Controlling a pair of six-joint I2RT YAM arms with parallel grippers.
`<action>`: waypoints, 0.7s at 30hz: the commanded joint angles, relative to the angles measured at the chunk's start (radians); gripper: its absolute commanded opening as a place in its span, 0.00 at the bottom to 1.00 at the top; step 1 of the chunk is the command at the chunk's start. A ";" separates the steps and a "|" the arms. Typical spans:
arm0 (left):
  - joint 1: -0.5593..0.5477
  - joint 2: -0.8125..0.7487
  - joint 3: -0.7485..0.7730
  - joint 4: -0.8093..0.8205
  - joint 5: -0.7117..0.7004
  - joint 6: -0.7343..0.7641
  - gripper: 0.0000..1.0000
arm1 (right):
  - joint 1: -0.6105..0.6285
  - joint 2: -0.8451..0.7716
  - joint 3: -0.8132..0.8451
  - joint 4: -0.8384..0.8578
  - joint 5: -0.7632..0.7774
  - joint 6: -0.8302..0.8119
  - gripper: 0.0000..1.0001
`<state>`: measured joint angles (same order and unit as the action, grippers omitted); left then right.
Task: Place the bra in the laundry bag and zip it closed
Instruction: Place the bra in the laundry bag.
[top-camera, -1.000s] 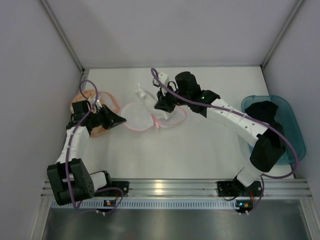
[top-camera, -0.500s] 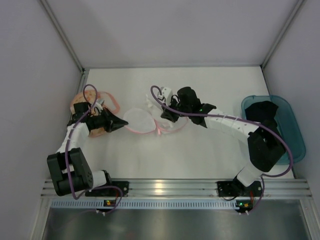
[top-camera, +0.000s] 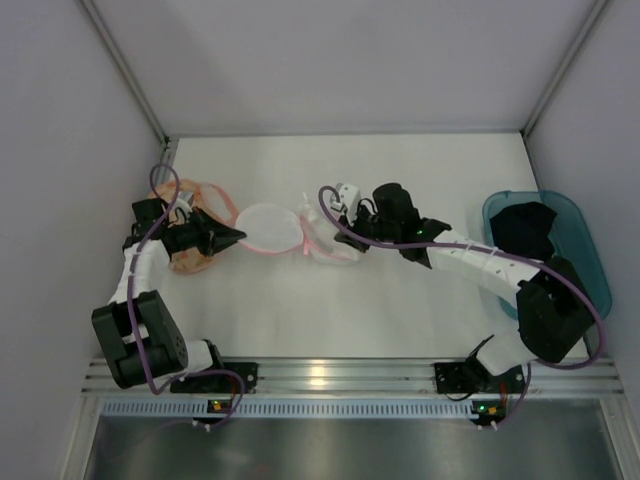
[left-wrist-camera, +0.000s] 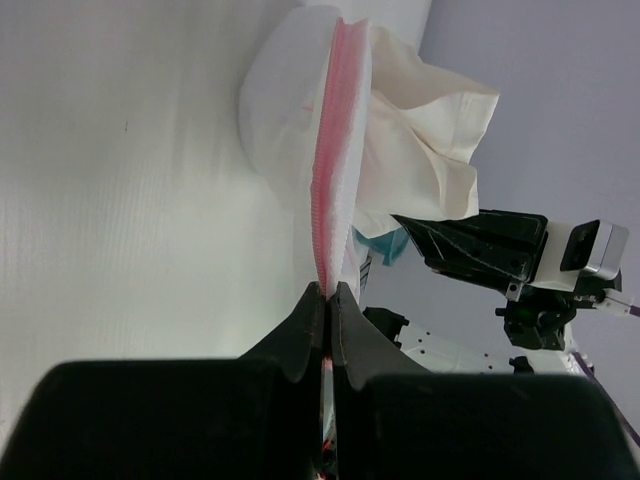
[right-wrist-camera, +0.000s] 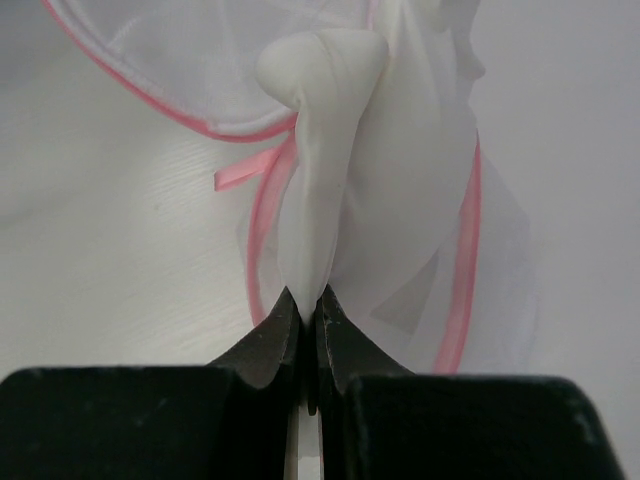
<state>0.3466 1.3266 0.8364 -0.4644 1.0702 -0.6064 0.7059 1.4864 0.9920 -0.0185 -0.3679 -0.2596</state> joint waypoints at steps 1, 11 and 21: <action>0.006 -0.007 0.049 0.001 0.037 -0.018 0.00 | -0.011 -0.038 -0.009 -0.013 -0.055 -0.056 0.00; 0.006 -0.052 0.064 0.003 0.074 -0.044 0.00 | 0.010 0.116 0.022 -0.066 0.067 -0.112 0.00; 0.005 -0.128 0.037 0.004 0.171 -0.151 0.00 | 0.113 0.207 0.106 -0.032 0.585 -0.101 0.00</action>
<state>0.3466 1.2549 0.8642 -0.4675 1.1595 -0.6930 0.7700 1.6833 1.0313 -0.0834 -0.0174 -0.3721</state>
